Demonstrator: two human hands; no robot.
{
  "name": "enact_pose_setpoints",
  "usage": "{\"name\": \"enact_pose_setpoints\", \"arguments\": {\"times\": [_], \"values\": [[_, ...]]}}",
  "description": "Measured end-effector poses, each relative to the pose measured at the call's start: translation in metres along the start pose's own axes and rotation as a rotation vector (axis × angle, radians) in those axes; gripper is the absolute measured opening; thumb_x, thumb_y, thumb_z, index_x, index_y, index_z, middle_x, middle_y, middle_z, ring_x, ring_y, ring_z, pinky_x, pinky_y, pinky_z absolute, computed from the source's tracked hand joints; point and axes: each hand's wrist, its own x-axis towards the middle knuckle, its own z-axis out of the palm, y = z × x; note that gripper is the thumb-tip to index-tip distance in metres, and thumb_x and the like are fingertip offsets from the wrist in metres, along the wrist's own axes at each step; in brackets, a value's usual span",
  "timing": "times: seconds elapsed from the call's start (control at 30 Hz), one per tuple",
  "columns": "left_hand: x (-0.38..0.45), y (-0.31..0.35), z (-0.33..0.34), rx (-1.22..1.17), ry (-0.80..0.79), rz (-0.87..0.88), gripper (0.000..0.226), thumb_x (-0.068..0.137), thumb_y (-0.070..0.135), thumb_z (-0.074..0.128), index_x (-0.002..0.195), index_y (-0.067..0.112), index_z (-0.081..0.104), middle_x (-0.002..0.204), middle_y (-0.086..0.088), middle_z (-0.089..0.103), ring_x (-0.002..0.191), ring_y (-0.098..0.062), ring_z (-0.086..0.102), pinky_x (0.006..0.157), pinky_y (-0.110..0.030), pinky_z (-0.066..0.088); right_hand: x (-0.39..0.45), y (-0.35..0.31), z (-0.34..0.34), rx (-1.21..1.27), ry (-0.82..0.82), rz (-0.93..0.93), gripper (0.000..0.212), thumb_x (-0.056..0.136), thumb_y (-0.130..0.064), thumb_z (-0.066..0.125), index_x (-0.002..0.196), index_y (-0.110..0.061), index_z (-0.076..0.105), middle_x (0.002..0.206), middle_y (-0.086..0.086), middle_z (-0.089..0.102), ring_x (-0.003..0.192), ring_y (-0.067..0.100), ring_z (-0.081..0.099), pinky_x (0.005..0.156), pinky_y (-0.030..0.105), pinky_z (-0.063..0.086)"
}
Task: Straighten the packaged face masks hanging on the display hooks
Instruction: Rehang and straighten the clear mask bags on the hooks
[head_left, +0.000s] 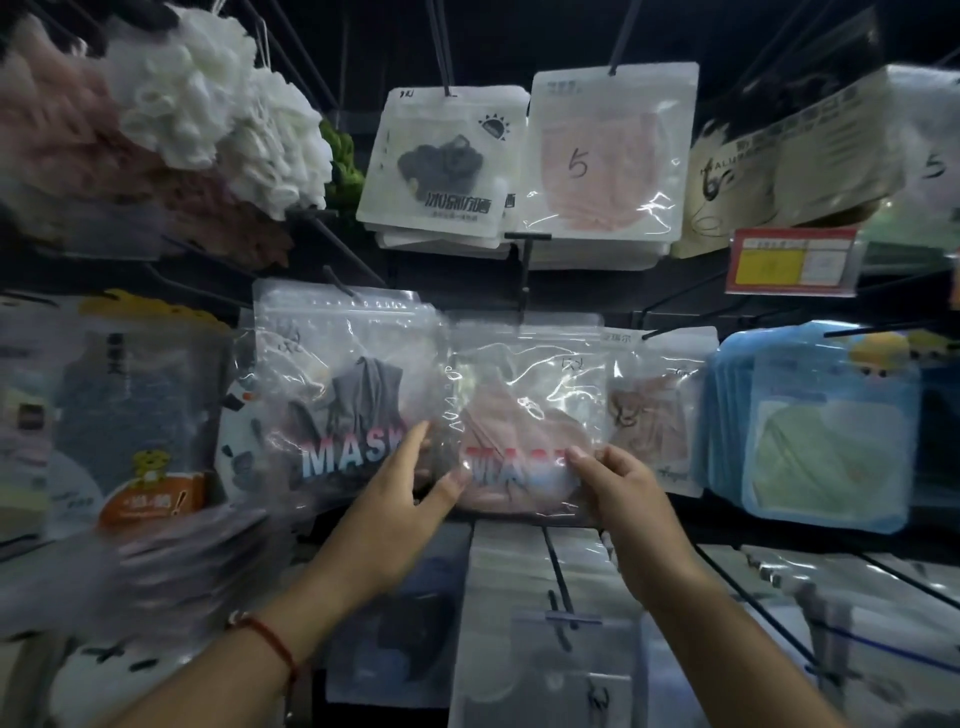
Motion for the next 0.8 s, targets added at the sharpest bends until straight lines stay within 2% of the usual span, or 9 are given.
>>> {"name": "enact_pose_setpoints", "arguments": {"times": [0.07, 0.13, 0.2, 0.3, 0.37, 0.47, 0.57, 0.67, 0.8], "values": [[0.003, 0.002, -0.004, -0.133, 0.013, -0.031, 0.098, 0.072, 0.084, 0.054, 0.154, 0.038, 0.025, 0.146, 0.013, 0.045, 0.133, -0.003, 0.045, 0.112, -0.03, 0.036, -0.002, -0.006, -0.003, -0.018, -0.019, 0.011, 0.018, 0.095, -0.026, 0.061, 0.096, -0.008, 0.066, 0.081, 0.005, 0.072, 0.069, 0.017, 0.064, 0.056, 0.024, 0.049], [0.003, 0.009, -0.009, -0.253, 0.001, -0.103, 0.096, 0.071, 0.08, 0.063, 0.152, 0.038, 0.029, 0.136, 0.012, 0.054, 0.124, 0.0, 0.052, 0.102, -0.022, 0.039, -0.006, -0.013, -0.006, 0.001, -0.043, 0.007, 0.016, 0.095, -0.023, 0.061, 0.098, -0.009, 0.067, 0.091, 0.011, 0.075, 0.076, 0.024, 0.067, 0.069, 0.039, 0.055], [0.002, 0.02, -0.012, -0.414, -0.022, -0.152, 0.074, 0.077, 0.062, 0.07, 0.141, 0.035, 0.044, 0.119, 0.012, 0.067, 0.108, 0.001, 0.064, 0.087, -0.016, 0.046, -0.012, -0.021, -0.006, 0.026, -0.071, -0.008, 0.012, 0.095, -0.019, 0.061, 0.089, -0.016, 0.071, 0.096, 0.02, 0.073, 0.08, 0.033, 0.067, 0.078, 0.049, 0.051], [-0.003, 0.034, -0.011, -0.61, -0.061, -0.132, 0.02, 0.087, 0.027, 0.064, 0.105, 0.017, 0.067, 0.088, 0.001, 0.076, 0.076, -0.009, 0.071, 0.062, -0.015, 0.051, -0.023, -0.03, -0.008, 0.066, -0.096, -0.016, 0.011, 0.095, -0.017, 0.059, 0.091, -0.017, 0.069, 0.09, 0.02, 0.073, 0.074, 0.026, 0.067, 0.064, 0.033, 0.051], [-0.009, 0.04, -0.012, -0.625, -0.052, -0.088, 0.011, 0.087, 0.022, 0.065, 0.087, 0.012, 0.069, 0.071, -0.002, 0.068, 0.061, -0.012, 0.059, 0.053, -0.016, 0.046, -0.032, -0.037, -0.01, 0.147, -0.117, 0.007, 0.014, 0.095, -0.015, 0.058, 0.106, -0.011, 0.066, 0.094, 0.015, 0.074, 0.082, 0.028, 0.071, 0.062, 0.029, 0.053], [-0.02, 0.048, -0.015, -0.642, -0.043, -0.051, 0.019, 0.078, 0.031, 0.07, 0.08, 0.012, 0.07, 0.068, -0.007, 0.059, 0.059, -0.014, 0.052, 0.056, -0.021, 0.045, -0.046, -0.048, -0.012, 0.213, -0.181, 0.012, 0.021, 0.092, -0.016, 0.06, 0.111, -0.008, 0.066, 0.101, 0.016, 0.074, 0.092, 0.03, 0.07, 0.069, 0.033, 0.053], [-0.032, 0.058, -0.019, -0.677, -0.008, -0.031, 0.012, 0.072, 0.032, 0.072, 0.069, 0.021, 0.069, 0.069, -0.009, 0.062, 0.062, -0.016, 0.055, 0.06, -0.027, 0.048, -0.062, -0.059, -0.012, 0.183, -0.2, -0.058, 0.023, 0.086, -0.021, 0.064, 0.108, -0.014, 0.068, 0.096, 0.009, 0.075, 0.084, 0.023, 0.071, 0.066, 0.029, 0.054], [-0.042, 0.064, -0.021, -0.724, 0.035, 0.013, 0.008, 0.072, 0.024, 0.069, 0.075, 0.017, 0.071, 0.076, -0.011, 0.069, 0.067, -0.019, 0.065, 0.059, -0.026, 0.055, -0.077, -0.068, -0.011, 0.202, -0.187, -0.163, 0.017, 0.083, -0.017, 0.065, 0.1, -0.017, 0.07, 0.091, 0.006, 0.076, 0.077, 0.018, 0.072, 0.061, 0.022, 0.056], [-0.05, 0.071, -0.028, -0.681, 0.063, 0.086, 0.014, 0.078, 0.022, 0.076, 0.066, 0.029, 0.071, 0.066, 0.002, 0.065, 0.062, -0.013, 0.061, 0.058, -0.027, 0.052, -0.095, -0.073, -0.007, 0.25, -0.224, -0.337, 0.011, 0.077, -0.018, 0.065, 0.082, -0.024, 0.073, 0.087, 0.005, 0.074, 0.079, 0.02, 0.072, 0.064, 0.025, 0.057]]}}
